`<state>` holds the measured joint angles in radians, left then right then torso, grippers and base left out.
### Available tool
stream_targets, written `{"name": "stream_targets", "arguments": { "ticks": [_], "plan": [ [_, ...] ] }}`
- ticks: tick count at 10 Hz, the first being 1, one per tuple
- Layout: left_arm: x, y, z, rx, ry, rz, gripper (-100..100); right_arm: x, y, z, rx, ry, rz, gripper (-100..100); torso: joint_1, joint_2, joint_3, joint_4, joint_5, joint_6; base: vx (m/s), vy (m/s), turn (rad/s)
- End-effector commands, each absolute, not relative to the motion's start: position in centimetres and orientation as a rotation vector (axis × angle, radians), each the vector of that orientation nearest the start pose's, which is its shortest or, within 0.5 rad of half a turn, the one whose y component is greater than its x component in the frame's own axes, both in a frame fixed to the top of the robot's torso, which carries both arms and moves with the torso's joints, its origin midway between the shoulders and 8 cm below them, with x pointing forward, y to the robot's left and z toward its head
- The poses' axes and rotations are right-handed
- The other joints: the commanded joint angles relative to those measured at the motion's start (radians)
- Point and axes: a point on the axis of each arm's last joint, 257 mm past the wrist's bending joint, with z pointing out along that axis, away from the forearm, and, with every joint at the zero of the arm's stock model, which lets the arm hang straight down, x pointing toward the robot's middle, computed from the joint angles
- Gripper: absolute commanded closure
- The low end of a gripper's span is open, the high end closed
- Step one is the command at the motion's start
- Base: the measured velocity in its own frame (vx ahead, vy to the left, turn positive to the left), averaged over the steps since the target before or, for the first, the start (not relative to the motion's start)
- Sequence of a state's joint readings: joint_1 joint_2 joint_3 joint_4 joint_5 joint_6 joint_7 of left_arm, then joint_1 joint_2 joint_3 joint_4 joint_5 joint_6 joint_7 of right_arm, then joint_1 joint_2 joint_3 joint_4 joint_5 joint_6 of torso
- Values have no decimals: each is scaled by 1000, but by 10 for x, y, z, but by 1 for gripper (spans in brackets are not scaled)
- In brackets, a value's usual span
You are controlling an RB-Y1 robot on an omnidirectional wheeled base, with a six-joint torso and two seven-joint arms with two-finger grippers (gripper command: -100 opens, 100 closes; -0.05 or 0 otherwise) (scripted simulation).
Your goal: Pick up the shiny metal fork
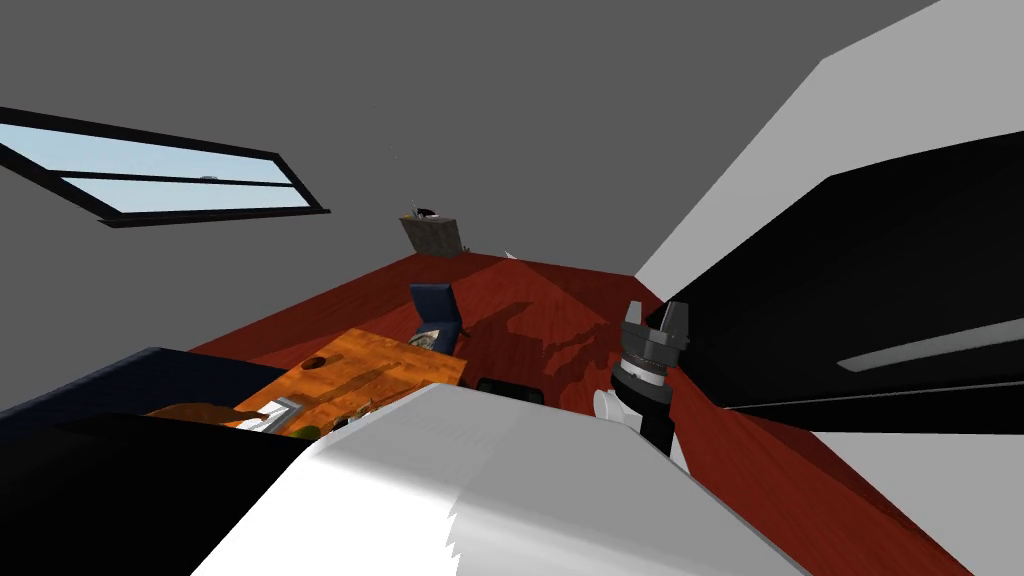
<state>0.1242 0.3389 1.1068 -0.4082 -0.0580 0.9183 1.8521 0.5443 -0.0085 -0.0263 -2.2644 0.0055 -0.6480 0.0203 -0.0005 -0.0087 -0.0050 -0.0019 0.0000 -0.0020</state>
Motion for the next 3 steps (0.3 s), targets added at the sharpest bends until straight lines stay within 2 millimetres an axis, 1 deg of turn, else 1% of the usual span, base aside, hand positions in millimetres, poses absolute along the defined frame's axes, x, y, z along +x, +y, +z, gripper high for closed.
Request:
{"name": "stream_targets", "arguments": {
  "ticks": [1,2,3],
  "plan": [
    [-116,463,-616,-2230,-1907,538,100,316,-286,31,559,564,1260,0,0,0,0,0,0,0,61,-23,112],
    [-113,458,-618,-2222,-1920,537,100,316,-286,31,559,564,1260,0,1,1,0,0,0,-1,29,-13,30],
    [-114,459,-618,-2225,-1915,539,0,316,-286,31,559,564,1260,0,2,3,2,0,0,0,6,-3,-6]
  ]
}}
